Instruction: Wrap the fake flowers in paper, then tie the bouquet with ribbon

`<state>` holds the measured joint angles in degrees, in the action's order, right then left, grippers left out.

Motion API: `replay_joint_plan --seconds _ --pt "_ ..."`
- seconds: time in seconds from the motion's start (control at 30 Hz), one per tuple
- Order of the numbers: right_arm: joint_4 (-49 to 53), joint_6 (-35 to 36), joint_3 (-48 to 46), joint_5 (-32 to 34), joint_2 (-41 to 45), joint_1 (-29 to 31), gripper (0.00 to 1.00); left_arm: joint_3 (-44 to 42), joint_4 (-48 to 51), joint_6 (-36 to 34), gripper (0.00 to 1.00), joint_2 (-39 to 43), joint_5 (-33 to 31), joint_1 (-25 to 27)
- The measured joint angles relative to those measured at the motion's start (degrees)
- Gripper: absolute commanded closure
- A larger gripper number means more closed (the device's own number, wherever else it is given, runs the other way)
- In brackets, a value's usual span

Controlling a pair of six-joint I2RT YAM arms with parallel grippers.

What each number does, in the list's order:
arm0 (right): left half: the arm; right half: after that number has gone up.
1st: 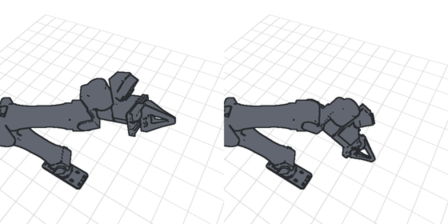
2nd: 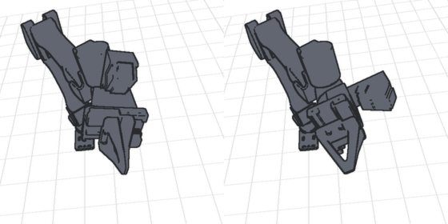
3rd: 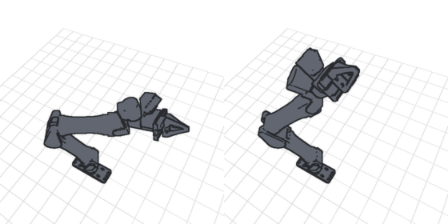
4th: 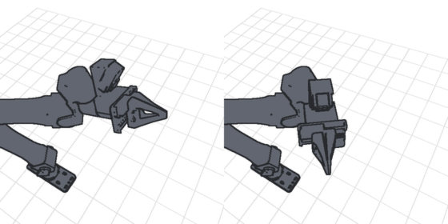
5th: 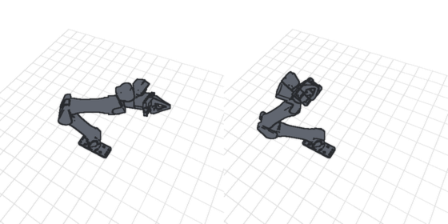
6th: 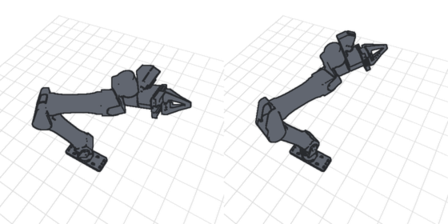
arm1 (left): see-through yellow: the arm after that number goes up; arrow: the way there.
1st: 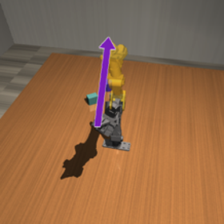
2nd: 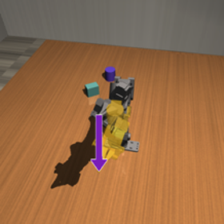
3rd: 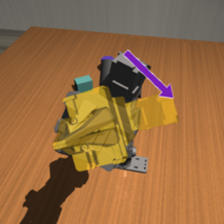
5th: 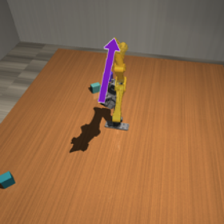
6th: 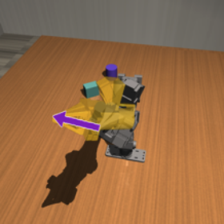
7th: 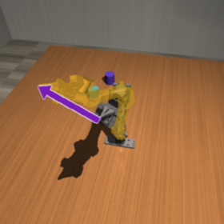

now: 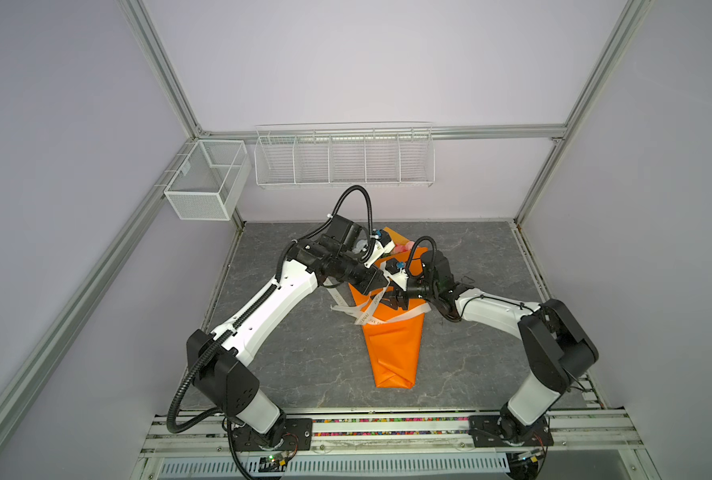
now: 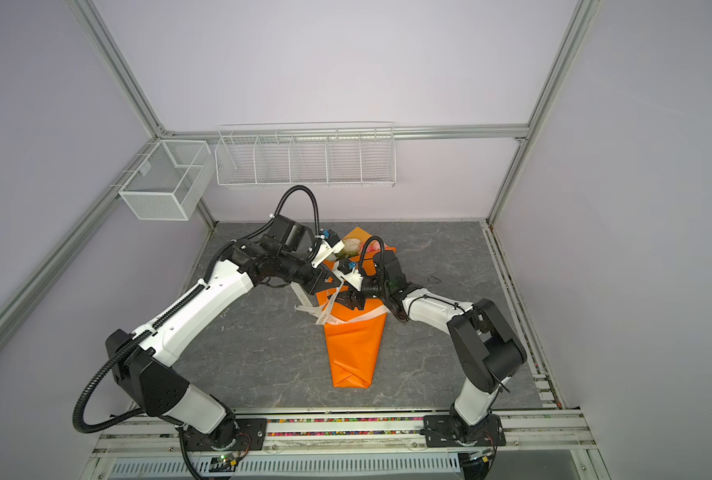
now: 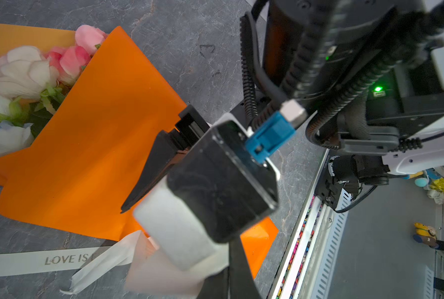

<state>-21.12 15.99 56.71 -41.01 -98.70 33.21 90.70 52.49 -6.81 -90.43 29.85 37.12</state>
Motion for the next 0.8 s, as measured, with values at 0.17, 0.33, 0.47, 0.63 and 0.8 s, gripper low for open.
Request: replay_joint_plan --seconds 0.17,0.33,0.47,0.63,0.8 --pt "-2.84 -3.78 0.83 -0.15 -1.4 0.28 0.46 -1.51 -0.33 0.07 1.0 0.79 -0.02 0.0" --pt "-4.72 -5.68 0.85 -2.32 -1.42 0.44 0.43 -1.97 -0.68 0.26 1.0 1.73 -0.11 0.0" --pt "-3.8 -4.66 0.68 -4.13 -1.42 0.44 0.42 -1.99 -1.07 0.33 1.0 1.95 -0.94 0.0" --pt "1.2 -1.66 0.92 -5.99 -1.44 0.66 0.41 -2.21 -1.33 0.5 1.0 2.14 -1.51 0.0" --pt "1.84 -1.9 3.52 -8.55 -2.84 1.42 0.41 -2.47 -1.53 0.74 1.0 2.16 -1.51 0.0"
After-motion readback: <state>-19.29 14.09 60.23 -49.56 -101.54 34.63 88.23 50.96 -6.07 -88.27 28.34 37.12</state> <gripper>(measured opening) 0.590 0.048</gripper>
